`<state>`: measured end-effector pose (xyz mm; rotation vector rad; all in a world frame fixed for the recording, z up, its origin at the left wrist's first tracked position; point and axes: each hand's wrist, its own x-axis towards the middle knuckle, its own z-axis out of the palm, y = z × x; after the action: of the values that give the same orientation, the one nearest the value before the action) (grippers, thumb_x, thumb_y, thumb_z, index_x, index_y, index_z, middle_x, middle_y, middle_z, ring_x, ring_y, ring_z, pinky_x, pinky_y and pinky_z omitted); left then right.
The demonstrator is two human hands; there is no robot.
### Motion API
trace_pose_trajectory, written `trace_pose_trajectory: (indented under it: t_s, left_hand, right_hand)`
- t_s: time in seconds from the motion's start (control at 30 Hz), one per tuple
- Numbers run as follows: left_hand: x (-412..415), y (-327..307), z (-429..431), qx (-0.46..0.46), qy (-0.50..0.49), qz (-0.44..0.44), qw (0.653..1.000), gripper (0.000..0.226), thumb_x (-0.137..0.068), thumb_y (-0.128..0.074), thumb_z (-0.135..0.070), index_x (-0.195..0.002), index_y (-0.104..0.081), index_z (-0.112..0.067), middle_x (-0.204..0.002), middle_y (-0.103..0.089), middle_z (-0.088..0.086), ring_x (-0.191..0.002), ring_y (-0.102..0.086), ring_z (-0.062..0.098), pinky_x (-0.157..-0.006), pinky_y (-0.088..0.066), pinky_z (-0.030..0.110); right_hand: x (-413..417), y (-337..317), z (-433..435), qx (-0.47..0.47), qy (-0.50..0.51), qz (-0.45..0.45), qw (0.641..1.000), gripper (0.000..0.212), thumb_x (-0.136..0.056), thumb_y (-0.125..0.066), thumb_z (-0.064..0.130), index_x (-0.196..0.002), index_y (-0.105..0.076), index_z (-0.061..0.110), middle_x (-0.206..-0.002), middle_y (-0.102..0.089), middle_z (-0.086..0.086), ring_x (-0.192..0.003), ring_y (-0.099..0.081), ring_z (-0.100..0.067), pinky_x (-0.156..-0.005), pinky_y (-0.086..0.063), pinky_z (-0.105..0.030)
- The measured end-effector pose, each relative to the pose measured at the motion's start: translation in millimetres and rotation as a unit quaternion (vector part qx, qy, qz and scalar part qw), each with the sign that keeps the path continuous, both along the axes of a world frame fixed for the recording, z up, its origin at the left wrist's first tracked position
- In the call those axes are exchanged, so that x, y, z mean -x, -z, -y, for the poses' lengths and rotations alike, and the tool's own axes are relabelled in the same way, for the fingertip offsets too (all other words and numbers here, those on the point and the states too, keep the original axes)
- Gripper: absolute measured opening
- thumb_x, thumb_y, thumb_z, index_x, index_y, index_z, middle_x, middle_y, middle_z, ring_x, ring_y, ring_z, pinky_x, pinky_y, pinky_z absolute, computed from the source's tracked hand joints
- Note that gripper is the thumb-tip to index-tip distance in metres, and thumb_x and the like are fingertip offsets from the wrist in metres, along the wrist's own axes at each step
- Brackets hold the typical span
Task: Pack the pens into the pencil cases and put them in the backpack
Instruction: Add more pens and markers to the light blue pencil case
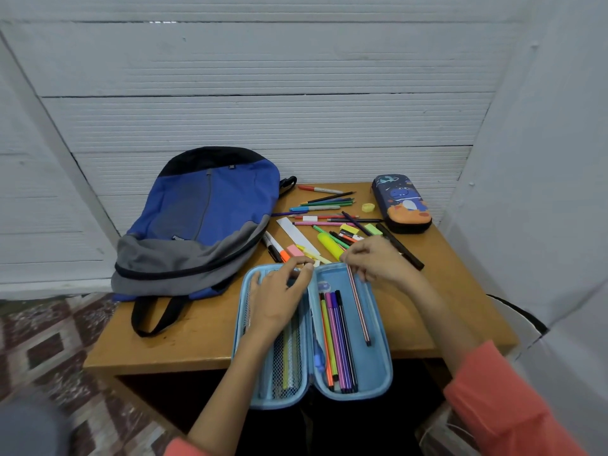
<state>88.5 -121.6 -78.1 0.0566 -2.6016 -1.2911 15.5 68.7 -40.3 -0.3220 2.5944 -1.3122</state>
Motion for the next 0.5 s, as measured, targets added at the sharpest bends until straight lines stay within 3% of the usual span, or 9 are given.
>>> trace_pose_trajectory:
  t_s: [0.1, 0.2, 0.33, 0.5]
  left_hand:
    - [-0.2, -0.4, -0.1, 0.017, -0.001, -0.002, 1.000, 0.024, -0.099, -0.041, -0.052, -0.108, -0.061, -0.043, -0.063, -0.053, -0.020, -0.071, -0.052, -0.002, -0.107, -0.030, 0.056]
    - [-0.3, -0.4, -0.3, 0.018, -0.005, 0.000, 1.000, 0.023, -0.098, -0.042, -0.050, -0.108, -0.061, -0.042, -0.059, -0.051, -0.019, -0.069, -0.051, -0.003, -0.109, -0.028, 0.054]
    - [0.7, 0.3, -0.5, 0.015, -0.008, 0.006, 1.000, 0.022, -0.098, -0.042, -0.051, -0.108, -0.060, -0.044, -0.065, -0.054, -0.020, -0.073, -0.053, -0.001, -0.110, -0.026, 0.054]
    - [1.8, 3.0, -0.3, 0.018, -0.006, 0.002, 1.000, 0.025, -0.098, -0.040, -0.056, -0.108, -0.060, -0.045, -0.065, -0.054, -0.021, -0.076, -0.055, 0.001, -0.111, -0.025, 0.053]
  right_hand:
    - [-9.8, 7.9, 9.0, -0.126, -0.036, 0.015, 0.991, 0.013, -0.092, -0.058, 0.009, -0.086, -0.069, 0.004, -0.064, -0.066, -0.008, -0.045, -0.059, -0.012, -0.041, -0.042, -0.018]
    - [-16.7, 15.3, 18.4, -0.178, -0.030, 0.021, 0.983, 0.013, -0.092, -0.058, 0.009, -0.093, -0.067, 0.000, -0.069, -0.070, -0.014, -0.047, -0.064, -0.017, -0.041, -0.047, -0.019]
    - [-21.6, 12.2, 25.0, -0.199, -0.023, 0.041, 0.979, 0.009, -0.092, -0.059, 0.012, -0.095, -0.066, 0.007, -0.068, -0.071, -0.011, -0.056, -0.070, -0.017, -0.057, -0.059, -0.025]
    - [-24.9, 11.2, 24.1, -0.187, -0.030, 0.043, 0.981, 0.008, -0.092, -0.060, 0.014, -0.097, -0.065, 0.010, -0.080, -0.073, -0.013, -0.065, -0.072, -0.020, -0.061, -0.059, -0.027]
